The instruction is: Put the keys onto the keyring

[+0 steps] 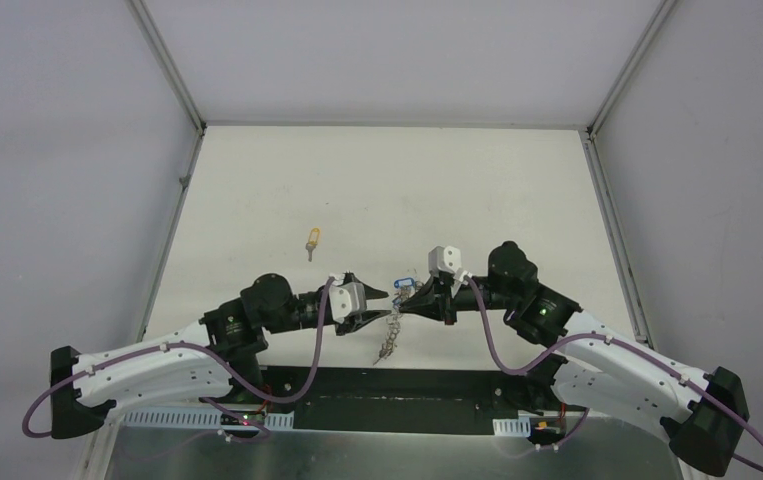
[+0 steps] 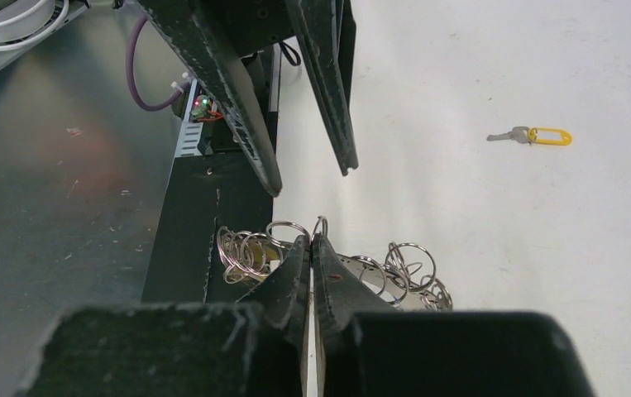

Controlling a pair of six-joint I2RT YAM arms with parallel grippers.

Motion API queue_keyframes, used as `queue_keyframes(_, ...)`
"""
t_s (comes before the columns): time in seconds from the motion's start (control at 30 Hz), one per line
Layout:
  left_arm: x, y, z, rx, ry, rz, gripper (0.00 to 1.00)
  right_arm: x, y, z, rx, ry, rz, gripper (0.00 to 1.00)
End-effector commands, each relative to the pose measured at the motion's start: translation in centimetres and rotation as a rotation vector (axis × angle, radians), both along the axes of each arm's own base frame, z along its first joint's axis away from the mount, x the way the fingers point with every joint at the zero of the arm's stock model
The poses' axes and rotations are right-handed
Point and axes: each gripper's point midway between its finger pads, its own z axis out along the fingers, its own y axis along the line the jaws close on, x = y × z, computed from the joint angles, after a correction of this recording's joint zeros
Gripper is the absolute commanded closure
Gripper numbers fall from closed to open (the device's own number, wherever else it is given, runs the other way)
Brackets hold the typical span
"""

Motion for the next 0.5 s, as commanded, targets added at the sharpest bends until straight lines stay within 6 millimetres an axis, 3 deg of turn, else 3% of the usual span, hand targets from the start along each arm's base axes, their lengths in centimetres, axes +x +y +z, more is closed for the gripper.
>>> queue_keyframes(0.0, -0.6, 0.1, 1.7, 0.012, -0.056, -0.049, 0.63, 0.4, 0.1, 3.1, 0.071, -0.092, 0.0, 1.0)
queue_keyframes(0.23, -0.7, -0.6, 0.3, 0.126, -0.034, -0.085, 0.62, 0.1, 0.1, 3.1, 0.071, -0.094, 0.016, 1.0)
queue_keyframes(0.47, -0.2, -1.7, -0.2, 0.178, -0.029, -0.097, 0.71, 0.0, 0.1, 3.1, 0.07, -0.09, 0.022, 1.0)
